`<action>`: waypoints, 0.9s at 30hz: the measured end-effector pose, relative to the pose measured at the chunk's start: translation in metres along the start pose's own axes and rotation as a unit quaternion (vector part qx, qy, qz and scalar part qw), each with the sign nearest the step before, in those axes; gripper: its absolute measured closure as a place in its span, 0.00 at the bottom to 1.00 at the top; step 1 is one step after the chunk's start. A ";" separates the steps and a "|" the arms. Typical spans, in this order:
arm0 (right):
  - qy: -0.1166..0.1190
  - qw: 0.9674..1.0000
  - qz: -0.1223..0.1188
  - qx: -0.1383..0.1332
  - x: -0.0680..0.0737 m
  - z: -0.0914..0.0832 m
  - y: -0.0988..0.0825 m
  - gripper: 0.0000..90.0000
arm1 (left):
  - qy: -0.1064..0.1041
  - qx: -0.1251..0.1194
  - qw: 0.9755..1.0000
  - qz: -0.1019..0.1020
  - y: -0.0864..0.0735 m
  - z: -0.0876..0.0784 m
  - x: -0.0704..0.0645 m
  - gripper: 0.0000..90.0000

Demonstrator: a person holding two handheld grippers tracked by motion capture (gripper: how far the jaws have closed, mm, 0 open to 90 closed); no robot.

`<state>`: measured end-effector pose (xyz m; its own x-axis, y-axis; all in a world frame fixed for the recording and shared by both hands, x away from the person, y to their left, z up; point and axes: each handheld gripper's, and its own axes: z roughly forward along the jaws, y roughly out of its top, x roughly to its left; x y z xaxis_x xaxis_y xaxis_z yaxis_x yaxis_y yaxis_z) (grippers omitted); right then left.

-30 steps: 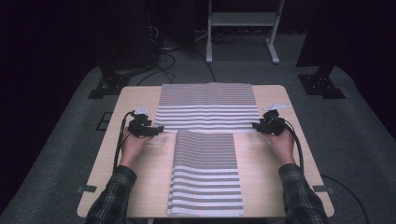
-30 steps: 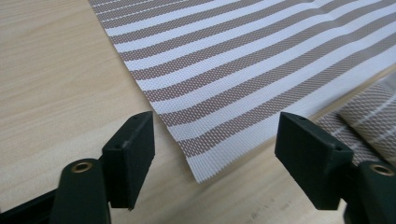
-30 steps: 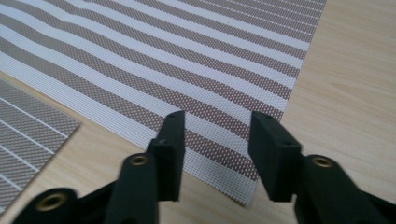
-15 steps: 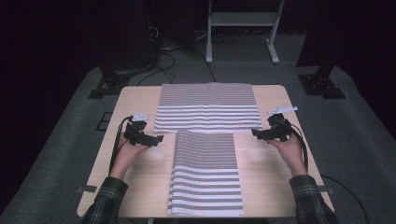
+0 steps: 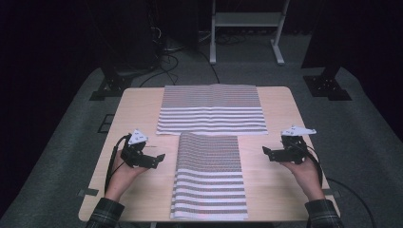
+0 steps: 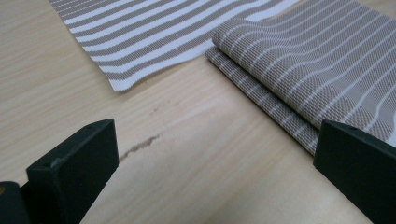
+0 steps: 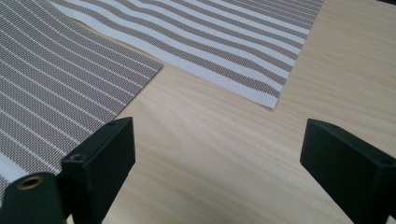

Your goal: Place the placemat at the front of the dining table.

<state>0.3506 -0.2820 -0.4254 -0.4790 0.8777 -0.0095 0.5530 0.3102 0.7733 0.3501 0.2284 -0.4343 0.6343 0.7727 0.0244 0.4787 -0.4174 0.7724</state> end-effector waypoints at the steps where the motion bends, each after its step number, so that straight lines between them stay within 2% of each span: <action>1: 0.000 1.000 0.001 -0.002 0.001 -0.003 -0.003 0.10 | -0.001 0.000 1.000 0.001 -0.002 -0.002 -0.002 0.00; 9: 0.010 1.000 0.000 -0.013 0.006 -0.019 -0.032 0.10 | -0.017 -0.015 1.000 0.001 -0.019 -0.015 -0.012 0.00; 12: 0.010 1.000 -0.006 -0.015 0.009 -0.022 -0.039 0.10 | -0.016 -0.017 1.000 0.005 -0.023 -0.019 -0.015 0.00; 13: 0.013 1.000 -0.010 -0.019 0.011 -0.025 -0.046 0.10 | -0.015 -0.017 1.000 0.009 -0.029 -0.022 -0.018 0.00; 17: 0.020 0.999 -0.020 -0.017 0.016 -0.030 -0.062 0.10 | -0.023 -0.007 1.000 0.014 -0.043 -0.028 -0.021 0.00; 21: 0.029 0.999 -0.023 -0.011 0.019 -0.033 -0.073 0.10 | -0.021 0.003 1.000 0.020 -0.054 -0.032 -0.023 0.00; 22: 0.031 0.999 -0.026 -0.005 0.020 -0.035 -0.079 0.10 | -0.021 0.011 0.999 0.022 -0.061 -0.033 -0.025 0.00; 27: 0.035 0.999 -0.027 0.009 0.021 -0.037 -0.091 0.10 | -0.027 0.024 0.999 0.026 -0.073 -0.036 -0.029 0.00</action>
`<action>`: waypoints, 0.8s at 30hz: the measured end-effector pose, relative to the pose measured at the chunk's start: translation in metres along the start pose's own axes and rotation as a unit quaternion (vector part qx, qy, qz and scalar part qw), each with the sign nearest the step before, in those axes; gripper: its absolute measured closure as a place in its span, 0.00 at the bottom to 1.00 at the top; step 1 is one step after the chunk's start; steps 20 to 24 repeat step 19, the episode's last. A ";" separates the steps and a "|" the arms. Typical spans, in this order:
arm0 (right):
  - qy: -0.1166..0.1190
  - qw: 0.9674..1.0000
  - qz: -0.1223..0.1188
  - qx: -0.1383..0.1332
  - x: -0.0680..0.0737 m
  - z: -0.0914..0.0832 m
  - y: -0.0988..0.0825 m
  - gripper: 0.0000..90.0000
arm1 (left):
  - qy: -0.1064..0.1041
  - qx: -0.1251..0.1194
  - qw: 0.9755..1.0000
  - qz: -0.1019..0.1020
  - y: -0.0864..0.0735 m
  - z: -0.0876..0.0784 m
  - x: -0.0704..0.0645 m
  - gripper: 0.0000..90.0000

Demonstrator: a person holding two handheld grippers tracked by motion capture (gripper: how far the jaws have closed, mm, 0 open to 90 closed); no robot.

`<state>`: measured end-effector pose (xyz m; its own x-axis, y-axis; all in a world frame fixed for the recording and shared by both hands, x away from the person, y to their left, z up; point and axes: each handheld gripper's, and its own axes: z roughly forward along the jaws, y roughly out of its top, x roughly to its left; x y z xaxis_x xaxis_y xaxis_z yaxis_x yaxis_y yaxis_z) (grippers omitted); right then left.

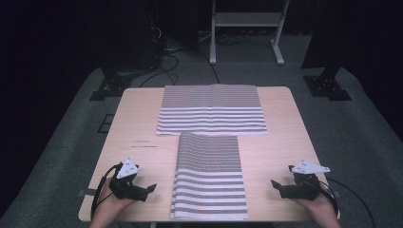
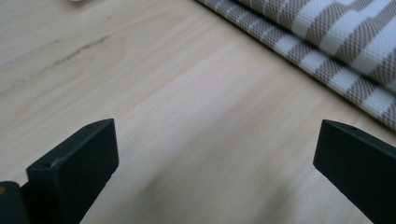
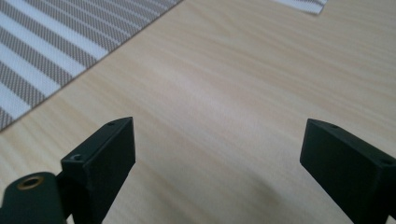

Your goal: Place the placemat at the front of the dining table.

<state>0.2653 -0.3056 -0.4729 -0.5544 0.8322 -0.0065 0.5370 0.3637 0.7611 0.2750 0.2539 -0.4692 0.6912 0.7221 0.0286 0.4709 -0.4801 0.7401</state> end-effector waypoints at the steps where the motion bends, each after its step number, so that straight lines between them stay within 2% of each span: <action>1: -0.004 1.000 -0.002 0.005 0.000 -0.001 -0.005 0.10 | -0.003 0.008 1.000 0.000 -0.006 0.001 -0.001 0.00; 4: -0.004 1.000 0.001 0.016 -0.002 -0.001 -0.013 0.10 | -0.006 0.018 1.000 0.001 -0.011 0.002 -0.002 0.00; 9: -0.003 1.000 0.009 0.030 -0.006 0.000 -0.018 0.10 | -0.009 0.021 1.000 -0.001 -0.015 0.005 -0.001 0.00; 13: -0.002 1.000 0.015 0.026 -0.007 0.000 -0.020 0.10 | -0.009 0.020 1.000 -0.001 -0.015 0.005 0.000 0.00; 24: -0.002 1.000 0.013 0.025 -0.008 0.000 -0.020 0.10 | -0.003 0.019 1.000 -0.007 -0.016 0.005 0.000 0.00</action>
